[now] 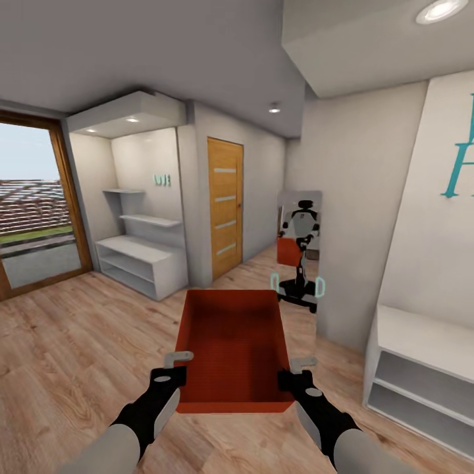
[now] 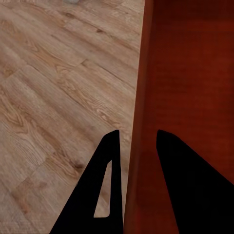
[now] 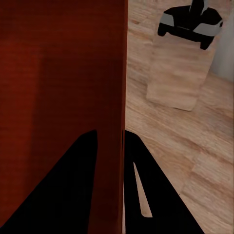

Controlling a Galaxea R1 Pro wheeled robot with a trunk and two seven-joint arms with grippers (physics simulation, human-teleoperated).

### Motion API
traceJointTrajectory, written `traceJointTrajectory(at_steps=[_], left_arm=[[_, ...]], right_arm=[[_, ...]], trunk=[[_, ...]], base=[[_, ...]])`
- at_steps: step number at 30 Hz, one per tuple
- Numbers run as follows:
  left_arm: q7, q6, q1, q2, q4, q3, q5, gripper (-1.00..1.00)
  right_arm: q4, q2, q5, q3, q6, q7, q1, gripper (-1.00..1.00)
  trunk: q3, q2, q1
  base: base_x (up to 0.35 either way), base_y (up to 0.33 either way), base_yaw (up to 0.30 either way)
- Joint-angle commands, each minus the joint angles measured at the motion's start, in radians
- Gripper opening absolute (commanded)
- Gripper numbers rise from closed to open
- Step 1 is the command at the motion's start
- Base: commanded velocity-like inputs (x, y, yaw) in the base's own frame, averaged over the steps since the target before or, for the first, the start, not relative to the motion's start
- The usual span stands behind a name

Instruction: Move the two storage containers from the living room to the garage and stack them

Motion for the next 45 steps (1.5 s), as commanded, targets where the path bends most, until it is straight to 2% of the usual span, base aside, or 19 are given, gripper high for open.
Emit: traceJointTrajectory(at_steps=[1, 13, 27, 42, 45], left_arm=[[0.010, 0.003, 0.000, 0.003, 0.000, 0.046, 0.033, -1.00], [0.010, 0.004, 0.000, 0.004, 0.000, 0.046, 0.033, -1.00], [0.010, 0.004, 0.000, 0.009, 0.000, 0.046, 0.035, -1.00], [0.010, 0.004, 0.000, 0.011, 0.000, 0.046, 0.035, -1.00], [0.010, 0.003, 0.000, 0.018, -0.001, 0.046, 0.035, -1.00]], right_arm=[[-0.003, -0.004, -0.008, -0.013, -0.036, -0.006, -0.001, -1.00], [-0.003, -0.002, -0.008, -0.013, -0.030, -0.006, -0.001, -1.00], [-0.003, -0.003, -0.007, -0.013, -0.031, -0.006, -0.001, -1.00], [-0.003, -0.002, -0.009, -0.013, -0.032, -0.006, -0.001, -1.00], [-0.003, -0.002, -0.008, -0.013, -0.033, -0.006, -0.001, -1.00]], trunk=[[0.000, -0.001, 0.001], [0.000, -0.001, 0.001], [0.000, -0.001, 0.001], [0.000, -0.001, 0.001], [0.000, -0.001, 0.001]], base=[[0.332, 0.000, 0.000], [0.332, 0.000, 0.013], [0.332, 0.000, 0.224], [0.332, 0.036, 0.011], [0.332, 0.075, 0.000]])
